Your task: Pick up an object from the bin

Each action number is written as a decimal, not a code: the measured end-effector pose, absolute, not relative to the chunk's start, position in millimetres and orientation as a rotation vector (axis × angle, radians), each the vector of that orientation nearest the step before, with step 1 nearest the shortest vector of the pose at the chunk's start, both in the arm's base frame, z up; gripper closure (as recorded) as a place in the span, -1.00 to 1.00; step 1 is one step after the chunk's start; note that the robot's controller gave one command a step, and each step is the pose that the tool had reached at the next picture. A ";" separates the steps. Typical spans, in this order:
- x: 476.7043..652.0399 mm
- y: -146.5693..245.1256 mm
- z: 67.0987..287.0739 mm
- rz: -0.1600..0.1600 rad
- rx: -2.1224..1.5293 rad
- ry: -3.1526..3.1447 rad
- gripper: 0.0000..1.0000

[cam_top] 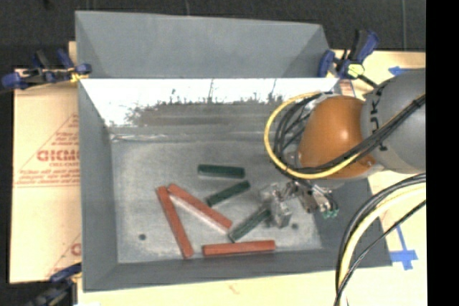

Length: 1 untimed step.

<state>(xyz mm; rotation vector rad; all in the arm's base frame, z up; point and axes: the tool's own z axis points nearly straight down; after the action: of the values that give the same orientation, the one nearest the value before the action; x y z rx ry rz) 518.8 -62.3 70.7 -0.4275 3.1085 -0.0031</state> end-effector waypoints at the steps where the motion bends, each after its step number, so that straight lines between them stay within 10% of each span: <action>1: 525.0 -68.0 111.4 0.003 -0.453 3.114 1.00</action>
Offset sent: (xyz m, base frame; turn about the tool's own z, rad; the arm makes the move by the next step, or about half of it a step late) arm 0.0520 -0.0262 0.0463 0.0523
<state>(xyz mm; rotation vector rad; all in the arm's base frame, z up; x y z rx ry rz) 525.0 -68.0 111.4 -0.4533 3.1141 0.0026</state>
